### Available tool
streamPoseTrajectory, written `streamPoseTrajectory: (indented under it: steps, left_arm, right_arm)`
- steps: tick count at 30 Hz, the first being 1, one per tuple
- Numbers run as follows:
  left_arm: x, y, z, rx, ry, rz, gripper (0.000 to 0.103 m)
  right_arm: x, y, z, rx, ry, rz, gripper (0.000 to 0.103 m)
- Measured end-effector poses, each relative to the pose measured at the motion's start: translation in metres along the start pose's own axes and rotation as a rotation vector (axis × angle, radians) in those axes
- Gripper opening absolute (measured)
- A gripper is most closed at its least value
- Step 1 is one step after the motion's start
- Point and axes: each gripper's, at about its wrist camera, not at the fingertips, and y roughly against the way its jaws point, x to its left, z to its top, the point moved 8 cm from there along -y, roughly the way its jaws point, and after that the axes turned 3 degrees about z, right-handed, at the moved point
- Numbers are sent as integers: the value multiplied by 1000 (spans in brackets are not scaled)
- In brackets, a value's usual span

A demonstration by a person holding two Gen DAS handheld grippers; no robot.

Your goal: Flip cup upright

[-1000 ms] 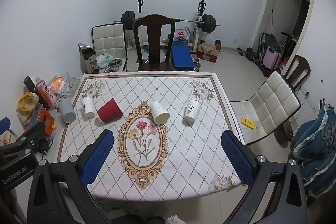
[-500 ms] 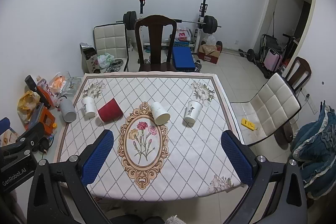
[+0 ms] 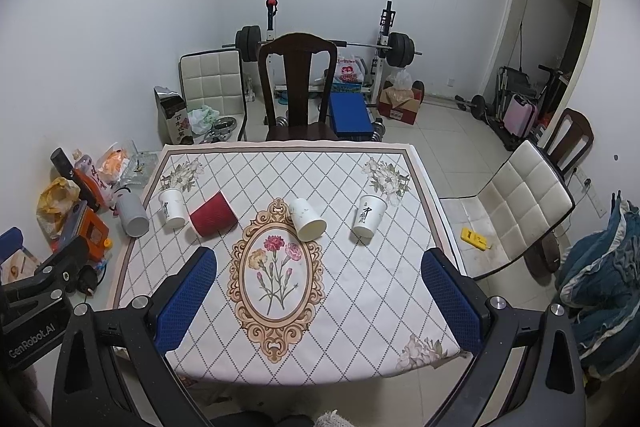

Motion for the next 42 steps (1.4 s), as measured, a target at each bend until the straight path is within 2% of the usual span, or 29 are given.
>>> streamPoseTrajectory:
  steps: [42]
  left_arm:
    - [6,7,6,0,5,-9,103]
  right_arm:
    - [7,5,-1,3,-3,10,103]
